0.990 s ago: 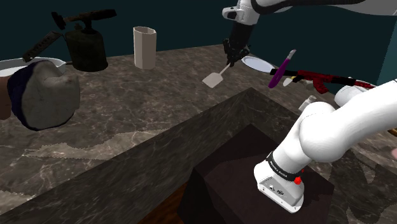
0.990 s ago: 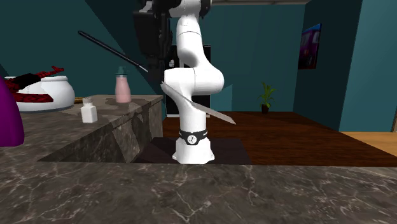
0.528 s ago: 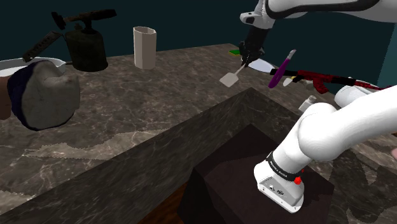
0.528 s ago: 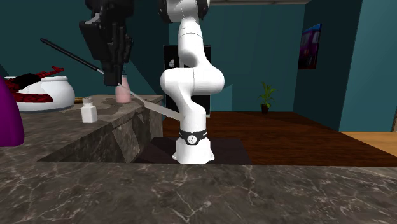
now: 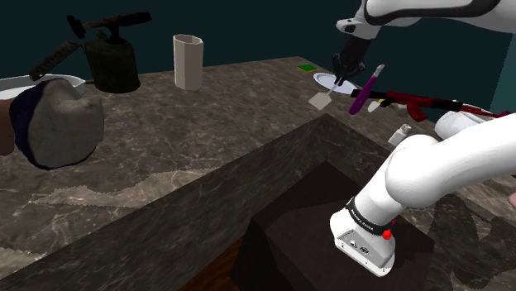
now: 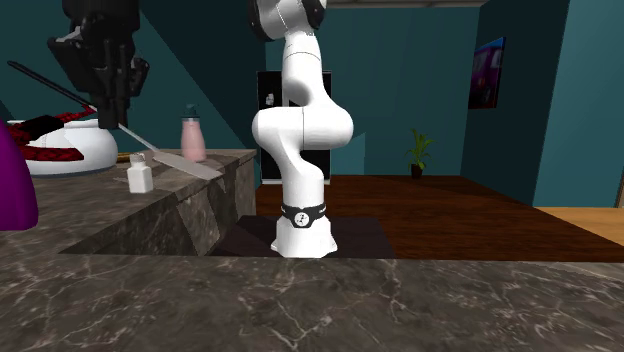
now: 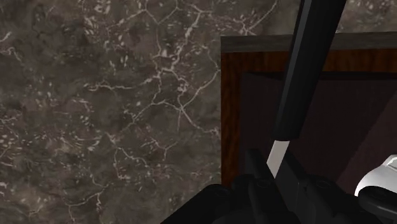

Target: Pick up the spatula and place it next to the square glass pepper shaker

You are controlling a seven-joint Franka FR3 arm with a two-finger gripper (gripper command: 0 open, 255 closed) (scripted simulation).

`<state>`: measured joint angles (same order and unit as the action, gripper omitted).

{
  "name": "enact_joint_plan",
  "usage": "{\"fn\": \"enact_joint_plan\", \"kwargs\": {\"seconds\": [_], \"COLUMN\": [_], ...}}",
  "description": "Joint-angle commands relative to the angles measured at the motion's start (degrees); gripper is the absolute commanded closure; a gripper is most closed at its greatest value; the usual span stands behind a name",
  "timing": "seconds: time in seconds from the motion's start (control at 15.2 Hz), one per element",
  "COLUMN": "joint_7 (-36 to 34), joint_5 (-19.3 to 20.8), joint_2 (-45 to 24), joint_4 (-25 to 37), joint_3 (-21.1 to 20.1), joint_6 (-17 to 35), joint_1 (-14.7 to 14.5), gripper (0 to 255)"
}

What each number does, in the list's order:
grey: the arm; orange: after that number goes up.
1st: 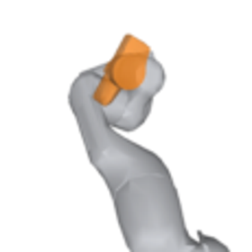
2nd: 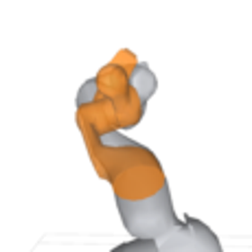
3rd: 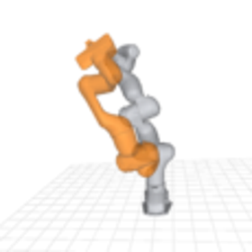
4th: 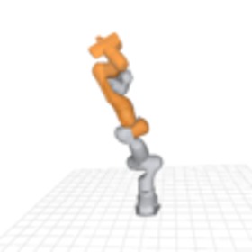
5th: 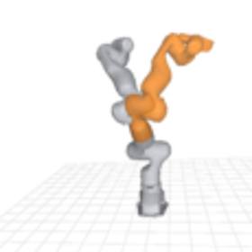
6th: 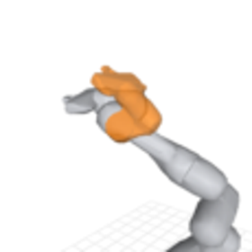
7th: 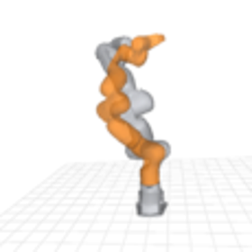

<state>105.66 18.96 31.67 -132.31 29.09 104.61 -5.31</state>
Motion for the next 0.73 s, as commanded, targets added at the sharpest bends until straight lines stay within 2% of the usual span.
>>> {"fn": "enact_joint_plan", "kwargs": {"seconds": [0.0,0.33,0.66], "joint_7": [2.9,10.4,18.5], "joint_5": [0.9,2.1,1.6], "joint_2": [-0.5,-3.1,-7.6], "joint_4": [0.8,4.4,9.6], "joint_3": [2.4,8.8,16.1], "joint_6": [0.4,1.1,2.2], "joint_1": [0.8,2.0,2.1], "gripper": [255,255,255]}}
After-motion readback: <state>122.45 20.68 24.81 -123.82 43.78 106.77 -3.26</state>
